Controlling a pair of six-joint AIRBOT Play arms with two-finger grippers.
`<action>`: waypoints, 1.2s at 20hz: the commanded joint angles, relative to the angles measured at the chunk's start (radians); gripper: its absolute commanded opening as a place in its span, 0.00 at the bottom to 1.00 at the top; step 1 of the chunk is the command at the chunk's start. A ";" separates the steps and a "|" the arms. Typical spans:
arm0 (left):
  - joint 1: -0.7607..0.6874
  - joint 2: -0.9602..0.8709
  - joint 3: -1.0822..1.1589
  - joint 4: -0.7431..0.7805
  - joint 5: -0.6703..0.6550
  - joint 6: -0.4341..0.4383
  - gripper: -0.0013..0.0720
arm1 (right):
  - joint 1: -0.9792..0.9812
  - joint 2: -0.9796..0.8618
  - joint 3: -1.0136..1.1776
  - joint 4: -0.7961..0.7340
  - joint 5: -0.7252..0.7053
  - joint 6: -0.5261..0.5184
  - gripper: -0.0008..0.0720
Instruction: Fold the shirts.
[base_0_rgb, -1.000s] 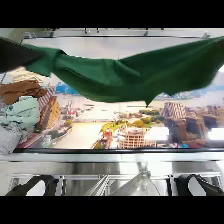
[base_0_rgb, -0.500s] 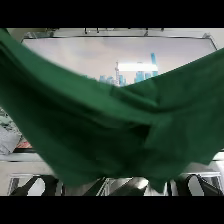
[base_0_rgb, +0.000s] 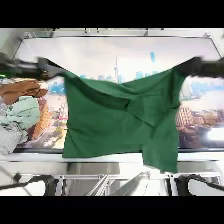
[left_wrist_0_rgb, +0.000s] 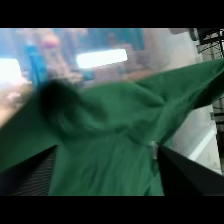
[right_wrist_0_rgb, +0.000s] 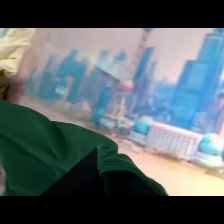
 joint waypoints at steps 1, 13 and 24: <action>-0.020 -0.292 0.050 -0.143 -0.041 0.053 0.98 | 0.024 -0.242 0.006 0.028 -0.221 -0.112 0.18; 0.170 -0.159 0.047 -0.048 0.397 -0.032 0.98 | -0.360 -0.122 -0.132 -0.100 0.314 0.013 0.53; 0.359 0.243 -0.658 0.082 0.177 0.063 0.98 | -0.579 0.156 -0.707 -0.515 0.127 0.129 0.84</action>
